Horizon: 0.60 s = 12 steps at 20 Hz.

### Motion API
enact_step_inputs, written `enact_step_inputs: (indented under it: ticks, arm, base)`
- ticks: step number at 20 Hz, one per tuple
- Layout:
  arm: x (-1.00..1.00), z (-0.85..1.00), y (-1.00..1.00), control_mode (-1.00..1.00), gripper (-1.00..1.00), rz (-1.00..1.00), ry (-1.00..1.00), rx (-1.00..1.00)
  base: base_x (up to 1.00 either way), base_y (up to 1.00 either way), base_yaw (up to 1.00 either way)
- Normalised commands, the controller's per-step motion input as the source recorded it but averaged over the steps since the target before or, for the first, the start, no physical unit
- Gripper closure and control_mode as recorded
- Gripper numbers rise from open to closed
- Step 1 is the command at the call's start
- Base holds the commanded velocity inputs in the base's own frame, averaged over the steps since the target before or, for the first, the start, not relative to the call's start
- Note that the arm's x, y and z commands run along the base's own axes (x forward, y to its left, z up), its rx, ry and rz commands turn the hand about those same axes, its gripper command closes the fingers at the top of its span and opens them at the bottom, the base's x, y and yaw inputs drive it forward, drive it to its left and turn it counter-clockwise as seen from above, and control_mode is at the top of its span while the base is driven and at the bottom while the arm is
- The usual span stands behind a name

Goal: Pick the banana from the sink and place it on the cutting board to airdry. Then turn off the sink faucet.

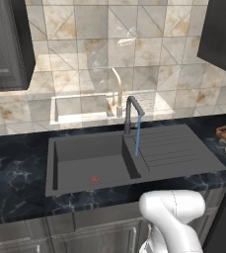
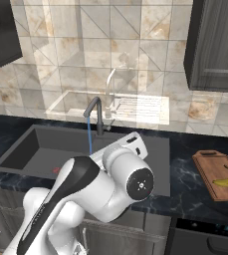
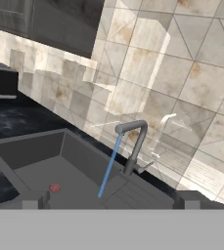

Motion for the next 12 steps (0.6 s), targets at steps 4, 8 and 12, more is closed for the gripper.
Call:
enact_step_inputs:
  ticks: [4,8,12]
  arm:
    - [0.06,0.02,0.00,-1.00,-1.00,0.10,0.00,0.06]
    - [0.12,0.00,0.00,-1.00,-1.00,0.03,0.00,0.00]
    - [0.22,0.00,0.05,-1.00,-1.00,0.00,0.00,0.00]
  base:
    - [0.00,0.00,0.00]
    - [0.00,0.00,0.00]
    - [0.00,0.00,0.00]
